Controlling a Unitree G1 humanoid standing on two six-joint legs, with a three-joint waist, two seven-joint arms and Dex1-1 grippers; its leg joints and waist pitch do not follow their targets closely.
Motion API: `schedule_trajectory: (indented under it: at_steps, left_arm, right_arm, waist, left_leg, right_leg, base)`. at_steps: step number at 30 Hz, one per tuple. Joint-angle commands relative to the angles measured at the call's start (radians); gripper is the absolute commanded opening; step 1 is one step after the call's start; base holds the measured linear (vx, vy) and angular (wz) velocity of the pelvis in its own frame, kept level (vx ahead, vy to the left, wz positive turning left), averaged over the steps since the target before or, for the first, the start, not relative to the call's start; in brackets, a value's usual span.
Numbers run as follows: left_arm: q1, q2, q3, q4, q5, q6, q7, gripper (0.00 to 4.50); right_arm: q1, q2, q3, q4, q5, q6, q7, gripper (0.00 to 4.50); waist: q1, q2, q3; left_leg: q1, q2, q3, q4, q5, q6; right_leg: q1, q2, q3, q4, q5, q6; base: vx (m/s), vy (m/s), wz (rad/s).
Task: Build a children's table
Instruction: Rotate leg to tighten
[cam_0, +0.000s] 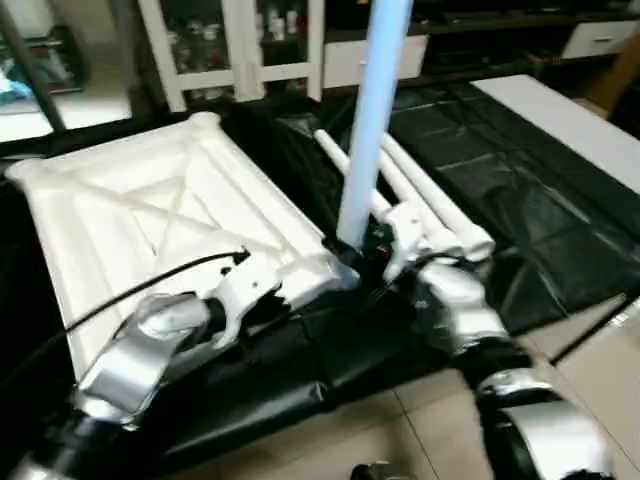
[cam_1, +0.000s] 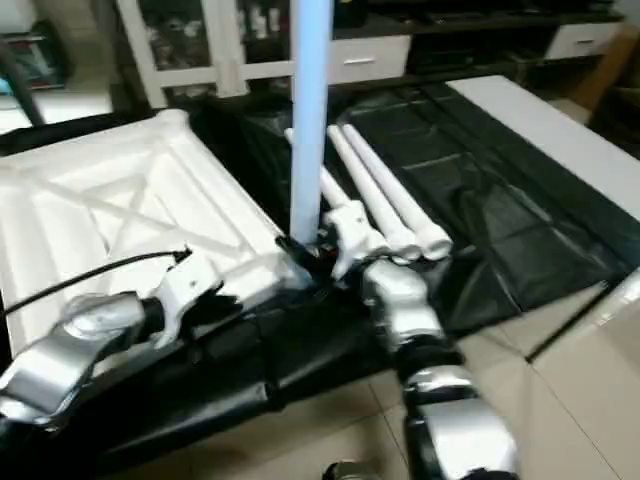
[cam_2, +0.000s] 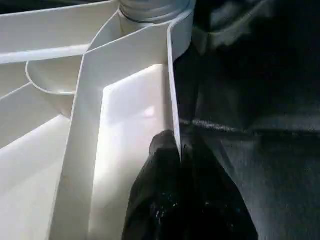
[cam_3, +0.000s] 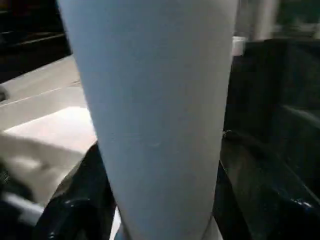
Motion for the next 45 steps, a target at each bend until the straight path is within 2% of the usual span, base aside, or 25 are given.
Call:
schedule_trajectory:
  at_steps: [1, 3, 4, 6, 7, 8, 9, 11, 13, 15, 20, 25, 28, 29, 30, 31, 33, 34, 36, 37, 38, 40, 43, 44, 45]
  left_arm:
    - [0.031, 0.040, -0.037, 0.000, 0.010, -0.011, -0.067, 0.00]
    - [0.034, 0.044, -0.039, 0.001, 0.008, -0.019, -0.073, 0.00]
    - [0.036, 0.045, -0.040, 0.001, 0.008, -0.020, -0.074, 0.00]
    - [0.037, 0.047, -0.041, 0.006, 0.007, -0.029, -0.077, 0.00]
    - [0.037, 0.048, -0.042, 0.007, 0.006, -0.032, -0.078, 0.00]
    - [0.038, 0.050, -0.042, 0.007, 0.005, -0.034, -0.079, 0.00]
    - [0.039, 0.050, -0.042, 0.007, 0.003, -0.034, -0.080, 0.00]
    - [0.042, 0.052, -0.043, 0.007, 0.001, -0.038, -0.084, 0.00]
    - [0.043, 0.051, -0.044, 0.007, 0.001, -0.042, -0.086, 0.00]
    - [0.044, 0.049, -0.044, 0.007, 0.001, -0.042, -0.086, 0.00]
    - [0.041, 0.050, -0.044, 0.012, 0.000, -0.047, -0.086, 0.00]
    - [0.034, 0.034, -0.042, 0.018, 0.006, -0.029, -0.060, 0.00]
    - [0.002, -0.025, -0.039, 0.046, 0.031, 0.042, 0.026, 0.00]
    - [0.002, -0.025, -0.039, 0.046, 0.031, 0.042, 0.026, 0.00]
    - [-0.021, -0.080, -0.024, 0.067, 0.050, 0.102, 0.112, 0.00]
    - [-0.031, -0.106, -0.015, 0.076, 0.056, 0.129, 0.151, 0.00]
    - [-0.056, -0.171, 0.002, 0.098, 0.070, 0.196, 0.236, 0.00]
    - [-0.056, -0.171, 0.002, 0.098, 0.070, 0.196, 0.236, 0.00]
    - [-0.085, -0.247, 0.013, 0.120, 0.074, 0.238, 0.309, 0.00]
    - [-0.085, -0.247, 0.013, 0.120, 0.074, 0.238, 0.309, 0.00]
    - [-0.105, -0.300, 0.019, 0.134, 0.073, 0.258, 0.350, 0.00]
    - [-0.128, -0.351, 0.009, 0.146, 0.077, 0.271, 0.380, 0.00]
    - [-0.137, -0.359, -0.009, 0.149, 0.082, 0.260, 0.369, 0.00]
    - [-0.131, -0.342, -0.014, 0.143, 0.081, 0.242, 0.351, 0.00]
    - [-0.122, -0.322, -0.016, 0.134, 0.081, 0.237, 0.335, 0.00]
  right_arm:
    - [-0.020, -0.072, -0.034, -0.056, 0.049, 0.013, 0.065, 3.50]
    - [-0.020, -0.089, -0.036, -0.070, 0.073, 0.036, 0.129, 3.50]
    - [-0.020, -0.096, -0.039, -0.077, 0.086, 0.056, 0.161, 3.50]
    - [-0.019, -0.118, -0.031, -0.073, 0.093, 0.077, 0.234, 3.50]
    - [-0.019, -0.123, -0.029, -0.071, 0.094, 0.080, 0.251, 3.50]
    - [-0.018, -0.128, -0.025, -0.071, 0.096, 0.088, 0.275, 3.50]
    - [-0.016, -0.132, -0.022, -0.070, 0.096, 0.094, 0.294, 3.50]
    - [-0.019, -0.134, -0.023, -0.060, 0.097, 0.116, 0.319, 3.24]
    - [-0.022, -0.128, -0.026, -0.048, 0.094, 0.121, 0.312, 3.12]
    - [-0.021, -0.122, -0.023, -0.047, 0.093, 0.125, 0.305, 3.00]
    - [-0.018, -0.103, -0.026, -0.028, 0.083, 0.107, 0.239, 2.63]
    - [-0.008, -0.078, -0.026, -0.018, 0.055, 0.100, 0.140, 2.23]
    - [0.006, -0.022, -0.006, 0.007, -0.012, 0.081, -0.069, 2.05]
    - [0.006, -0.022, -0.006, 0.007, -0.012, 0.081, -0.069, 2.00]
    - [0.006, 0.013, -0.001, 0.025, -0.038, 0.092, -0.193, 1.97]
    - [0.005, 0.027, 0.002, 0.034, -0.051, 0.097, -0.251, 1.95]
    - [-0.003, 0.065, -0.003, 0.057, -0.072, 0.113, -0.411, 1.93]
    - [-0.003, 0.065, -0.003, 0.057, -0.072, 0.113, -0.411, 1.93]
    - [-0.015, 0.122, -0.033, 0.082, -0.059, 0.123, -0.564, 1.92]
    - [-0.015, 0.122, -0.033, 0.082, -0.059, 0.123, -0.564, 1.91]
    - [-0.022, 0.166, -0.056, 0.097, -0.042, 0.128, -0.653, 1.90]
    - [-0.029, 0.229, -0.075, 0.111, -0.022, 0.132, -0.720, 1.90]
    - [-0.030, 0.261, -0.060, 0.111, -0.024, 0.128, -0.686, 1.90]
    - [-0.030, 0.257, -0.050, 0.105, -0.027, 0.121, -0.645, 1.90]
    - [-0.029, 0.245, -0.036, 0.097, -0.036, 0.110, -0.609, 1.90]
  waist:
    - [0.015, 0.011, -0.071]
    - [0.032, 0.014, -0.074]
    - [0.038, 0.011, -0.075]
    - [0.047, 0.005, -0.074]
    - [0.053, 0.005, -0.073]
    - [0.054, 0.001, -0.069]
    - [0.060, 0.003, -0.067]
    - [0.066, 0.000, -0.061]
    - [0.067, 0.000, -0.059]
    - [0.067, 0.001, -0.060]
    - [0.064, 0.000, -0.060]
    - [0.057, 0.000, -0.058]
    - [0.049, -0.002, -0.053]
    - [0.047, -0.002, -0.054]
    - [0.042, -0.002, -0.053]
    - [0.036, -0.005, -0.049]
    - [0.028, -0.006, -0.048]
    - [0.027, -0.005, -0.048]
    - [0.014, -0.006, -0.050]
    - [0.014, -0.006, -0.050]
    - [0.010, -0.005, -0.051]
    - [-0.003, 0.000, -0.048]
    - [-0.008, 0.004, -0.045]
    - [-0.014, 0.011, -0.045]
    - [-0.015, 0.012, -0.045]
  left_leg:
    - [-0.001, 0.017, 0.011, -0.070, -0.155, 0.121]
    - [0.007, 0.019, 0.015, -0.064, -0.090, 0.143]
    - [0.003, 0.017, 0.016, -0.062, -0.060, 0.155]
    - [0.005, 0.017, 0.020, -0.060, -0.049, 0.162]
    - [0.006, 0.018, 0.021, -0.061, -0.065, 0.162]
    - [0.006, 0.019, 0.022, -0.063, -0.078, 0.158]
    - [0.007, 0.020, 0.023, -0.065, -0.106, 0.144]
    - [0.011, 0.021, 0.024, -0.070, -0.178, 0.103]
    - [0.014, 0.022, 0.024, -0.073, -0.212, 0.078]
    - [0.017, 0.022, 0.024, -0.072, -0.216, 0.068]
    - [0.010, 0.020, 0.022, -0.074, -0.213, 0.057]
    - [0.010, 0.018, 0.020, -0.076, -0.241, 0.043]
    - [0.015, 0.014, 0.017, -0.079, -0.300, 0.013]
    - [0.017, 0.014, 0.017, -0.079, -0.310, 0.008]
    - [0.020, 0.012, 0.016, -0.078, -0.332, 0.002]
    - [0.019, 0.010, 0.013, -0.080, -0.350, -0.005]
    - [0.022, 0.006, 0.012, -0.078, -0.383, -0.013]
    - [0.026, 0.003, 0.007, -0.078, -0.411, -0.013]
    - [0.021, 0.004, 0.005, -0.081, -0.434, -0.008]
    - [0.022, 0.001, 0.001, -0.079, -0.442, -0.012]
    - [0.029, 0.000, -0.001, -0.079, -0.475, -0.010]
    - [0.035, -0.001, -0.005, -0.081, -0.526, -0.010]
    - [0.041, 0.002, -0.014, -0.088, -0.595, -0.010]
    - [0.037, 0.006, -0.023, -0.097, -0.632, -0.014]
    - [0.035, 0.009, -0.026, -0.101, -0.639, -0.016]
  right_leg:
    - [0.060, -0.033, 0.041, -0.041, -0.128, -0.268]
    - [0.057, -0.028, 0.042, -0.031, -0.047, -0.290]
    - [0.063, -0.028, 0.042, -0.026, -0.014, -0.299]
    - [0.062, -0.028, 0.045, -0.023, -0.001, -0.303]
    - [0.062, -0.029, 0.045, -0.025, -0.027, -0.300]
    - [0.061, -0.029, 0.045, -0.028, -0.052, -0.294]
    - [0.061, -0.030, 0.046, -0.032, -0.102, -0.283]
    - [0.057, -0.029, 0.048, -0.042, -0.204, -0.257]
    - [0.053, -0.029, 0.050, -0.047, -0.256, -0.239]
    - [0.051, -0.029, 0.051, -0.048, -0.263, -0.234]
    - [0.053, -0.027, 0.053, -0.049, -0.282, -0.219]
    - [0.051, -0.025, 0.056, -0.052, -0.324, -0.204]
    - [0.043, -0.024, 0.057, -0.062, -0.424, -0.171]
    - [0.042, -0.023, 0.057, -0.063, -0.434, -0.167]
    - [0.040, -0.025, 0.058, -0.067, -0.454, -0.161]
    - [0.039, -0.023, 0.055, -0.071, -0.488, -0.150]
    - [0.032, -0.023, 0.054, -0.079, -0.557, -0.119]
    - [0.030, -0.024, 0.048, -0.089, -0.607, -0.095]
    - [0.030, -0.023, 0.044, -0.093, -0.602, -0.085]
    - [0.030, -0.023, 0.038, -0.095, -0.610, -0.073]
    - [0.025, -0.020, 0.033, -0.101, -0.627, -0.058]
    - [0.022, -0.018, 0.020, -0.114, -0.648, -0.035]
    - [0.023, -0.018, 0.007, -0.124, -0.642, -0.023]
    - [0.036, -0.022, -0.003, -0.124, -0.592, -0.036]
    - [0.040, -0.025, -0.004, -0.122, -0.577, -0.040]
  base:
    - [0.065, -0.025, 0.05]
    - [0.031, -0.008, 0.00]
    - [0.056, -0.012, -0.02]
    - [0.000, 0.000, 0.00]
    - [0.000, 0.000, 0.00]
    - [0.000, 0.000, 0.00]
    - [0.000, 0.000, 0.00]
    - [0.000, 0.000, 0.00]
    - [0.000, 0.000, 0.00]
    - [0.000, 0.000, 0.00]
    - [0.000, 0.000, 0.00]
    - [0.000, 0.000, 0.00]
    - [0.000, 0.000, 0.00]
    - [0.000, 0.000, 0.00]
    - [0.000, 0.000, 0.00]
    - [0.000, 0.000, 0.00]
    - [0.000, 0.000, 0.00]
    - [0.000, 0.000, 0.00]
    - [0.000, 0.000, 0.00]
    - [0.000, 0.000, 0.00]
    - [0.000, 0.000, 0.00]
    - [0.000, 0.000, 0.00]
    - [0.000, 0.000, 0.00]
    - [0.000, 0.000, 0.00]
    - [0.000, 0.000, 0.00]
